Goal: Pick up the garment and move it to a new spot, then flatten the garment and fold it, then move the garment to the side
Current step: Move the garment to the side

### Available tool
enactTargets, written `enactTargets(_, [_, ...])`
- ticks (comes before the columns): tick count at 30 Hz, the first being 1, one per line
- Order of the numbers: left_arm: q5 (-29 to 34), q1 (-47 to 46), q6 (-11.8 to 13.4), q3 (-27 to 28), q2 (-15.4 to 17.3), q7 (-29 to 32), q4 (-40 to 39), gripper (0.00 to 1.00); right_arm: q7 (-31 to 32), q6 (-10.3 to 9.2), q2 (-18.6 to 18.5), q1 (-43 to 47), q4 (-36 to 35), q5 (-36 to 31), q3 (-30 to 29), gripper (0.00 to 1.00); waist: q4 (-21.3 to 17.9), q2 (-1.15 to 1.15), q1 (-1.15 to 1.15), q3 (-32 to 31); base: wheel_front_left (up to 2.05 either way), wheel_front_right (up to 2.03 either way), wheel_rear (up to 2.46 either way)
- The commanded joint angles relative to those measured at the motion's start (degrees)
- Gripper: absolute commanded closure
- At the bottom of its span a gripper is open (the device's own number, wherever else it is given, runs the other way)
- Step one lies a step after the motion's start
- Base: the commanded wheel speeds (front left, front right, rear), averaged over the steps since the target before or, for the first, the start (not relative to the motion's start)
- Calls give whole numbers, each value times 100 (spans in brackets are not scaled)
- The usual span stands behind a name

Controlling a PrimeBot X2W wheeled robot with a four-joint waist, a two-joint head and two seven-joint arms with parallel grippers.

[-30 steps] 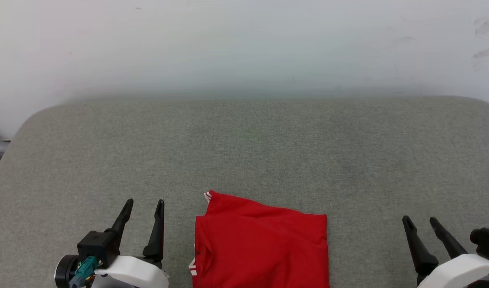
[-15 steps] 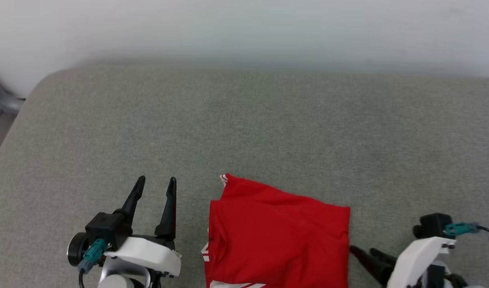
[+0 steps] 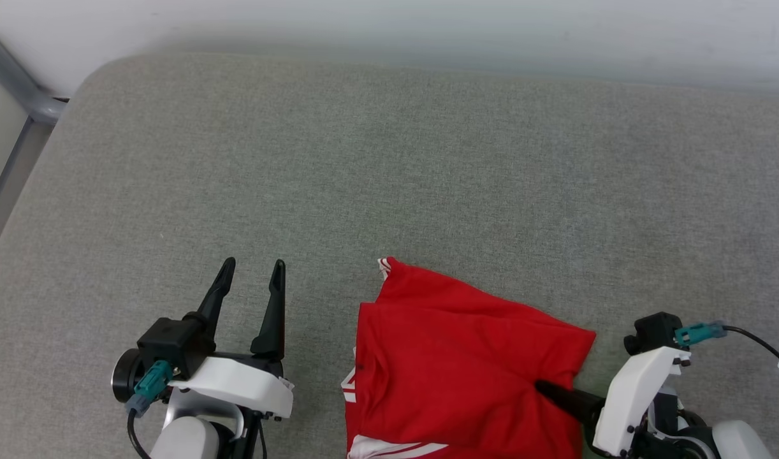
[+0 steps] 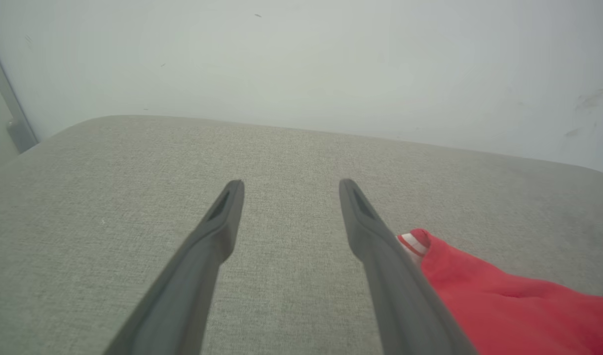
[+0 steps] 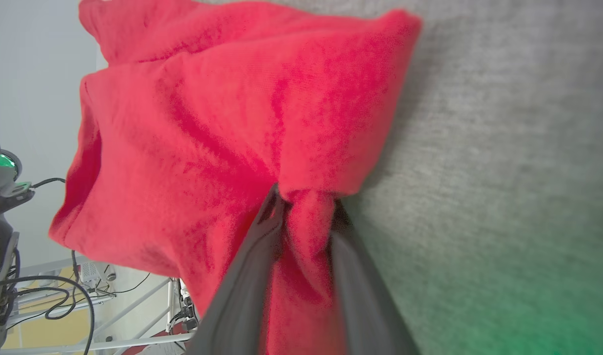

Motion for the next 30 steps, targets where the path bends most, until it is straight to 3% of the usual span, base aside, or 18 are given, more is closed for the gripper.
enactTargets(1, [48,8,-25,49,-38,-40,22,0,63,-54,90,92,186,-73,155,100,-35,0,0,-68,0,0,0])
enactTargets(13, [246,295,-105,179,-22,-35,-15,0,-169,-44,-460,78,-533,-785,173,100,-536,0,0,-591,0,0,0])
enactTargets(22, [409,511,-51,142,84,-28,-209,0,-92,-43,-834,67,-849,-1379,-98,100,-1592,0,0,-696,0,0,0])
enactTargets(30, [496,239,-52,83,230,58,-640,0,-367,-42,-901,-607,-724,-1619,-228,100,-2505,0,0,-160,0,0,0])
